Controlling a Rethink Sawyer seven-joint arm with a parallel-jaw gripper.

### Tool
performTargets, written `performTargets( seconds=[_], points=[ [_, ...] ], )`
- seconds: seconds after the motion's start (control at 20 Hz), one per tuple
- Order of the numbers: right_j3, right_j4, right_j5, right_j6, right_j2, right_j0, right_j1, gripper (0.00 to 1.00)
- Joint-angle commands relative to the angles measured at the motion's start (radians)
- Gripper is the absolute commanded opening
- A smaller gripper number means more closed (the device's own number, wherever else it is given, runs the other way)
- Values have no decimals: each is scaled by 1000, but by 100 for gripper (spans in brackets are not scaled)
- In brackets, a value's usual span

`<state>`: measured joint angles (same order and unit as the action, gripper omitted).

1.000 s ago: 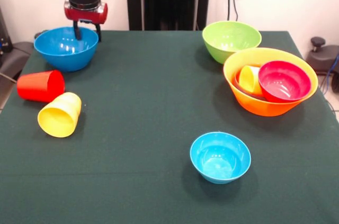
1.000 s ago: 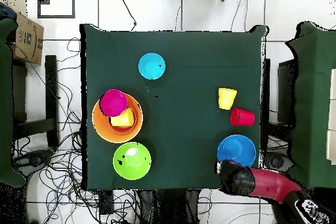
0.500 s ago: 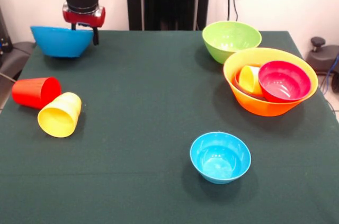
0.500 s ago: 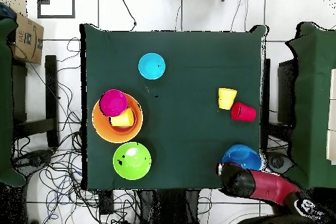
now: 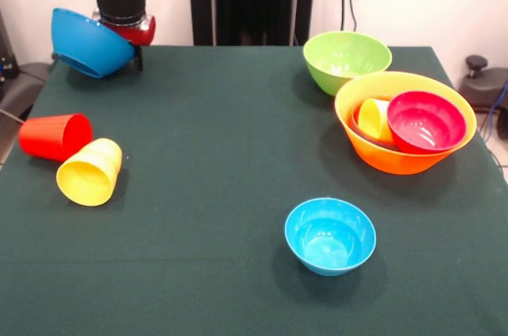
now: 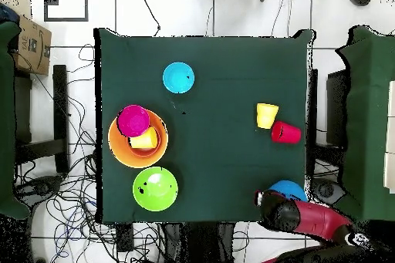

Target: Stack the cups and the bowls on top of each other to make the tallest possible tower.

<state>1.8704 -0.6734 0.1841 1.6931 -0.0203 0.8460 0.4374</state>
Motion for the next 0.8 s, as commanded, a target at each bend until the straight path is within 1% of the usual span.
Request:
performTargets(
  seconds=[0.05, 0.3, 0.65, 0.7, 0.75, 0.8],
  points=[
    [-115, -18, -38, 68, 59, -38, -73, 0],
    [-115, -15, -31, 64, 63, -33, -73, 0],
    [-111, -22, -53, 64, 72, -27, -70, 0],
    [-111, -25, -62, 61, 77, -23, -68, 0],
    [-124, -53, -100, 44, 90, -20, -61, 0],
    [-129, -51, -84, 31, 101, -14, -57, 0]
  ],
)
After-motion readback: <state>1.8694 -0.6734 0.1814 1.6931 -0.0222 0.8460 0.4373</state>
